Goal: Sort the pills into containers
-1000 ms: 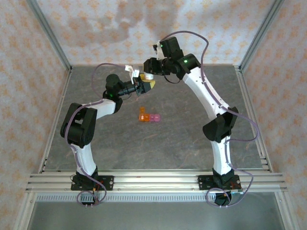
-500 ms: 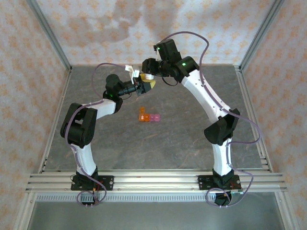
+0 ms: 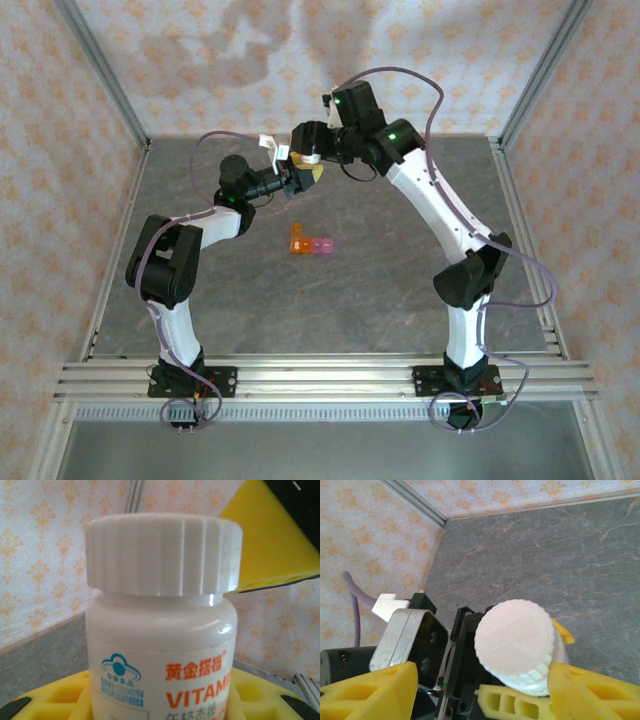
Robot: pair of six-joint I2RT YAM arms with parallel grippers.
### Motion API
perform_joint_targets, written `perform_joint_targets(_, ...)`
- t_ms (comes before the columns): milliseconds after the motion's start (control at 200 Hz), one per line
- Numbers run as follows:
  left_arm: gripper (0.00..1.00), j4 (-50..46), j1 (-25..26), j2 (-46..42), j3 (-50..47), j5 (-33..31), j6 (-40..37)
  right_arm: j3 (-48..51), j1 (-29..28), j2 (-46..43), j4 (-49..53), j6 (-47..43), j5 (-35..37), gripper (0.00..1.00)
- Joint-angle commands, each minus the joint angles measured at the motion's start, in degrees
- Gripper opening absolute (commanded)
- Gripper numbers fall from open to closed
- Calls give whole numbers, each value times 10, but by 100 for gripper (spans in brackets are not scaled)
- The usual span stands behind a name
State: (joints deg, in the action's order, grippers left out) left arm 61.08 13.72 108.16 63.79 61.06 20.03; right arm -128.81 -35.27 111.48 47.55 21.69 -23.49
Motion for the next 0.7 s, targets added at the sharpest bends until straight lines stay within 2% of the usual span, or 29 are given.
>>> perform_joint_targets(0,0,16,-3,-8,8,-3,-5,18,-9,-34,-31,18,-35,68)
perform_joint_targets(305,0,15,-3,-5,11,-2,-6,96,-10,-85,-78,25,-57,68)
perform_joint_targets(400,0,14,-4,-7,9,-1,-7,104,-7,-102,-72,10,-29,68)
perform_joint_targets(591,0,17,-4,-10,3,1,-5,154,41,-136,-102,-5,-4,67)
perform_joint_targets(696,0,17,-3,-13,-2,4,-5,218,57,-165,-173,-57,-1,77)
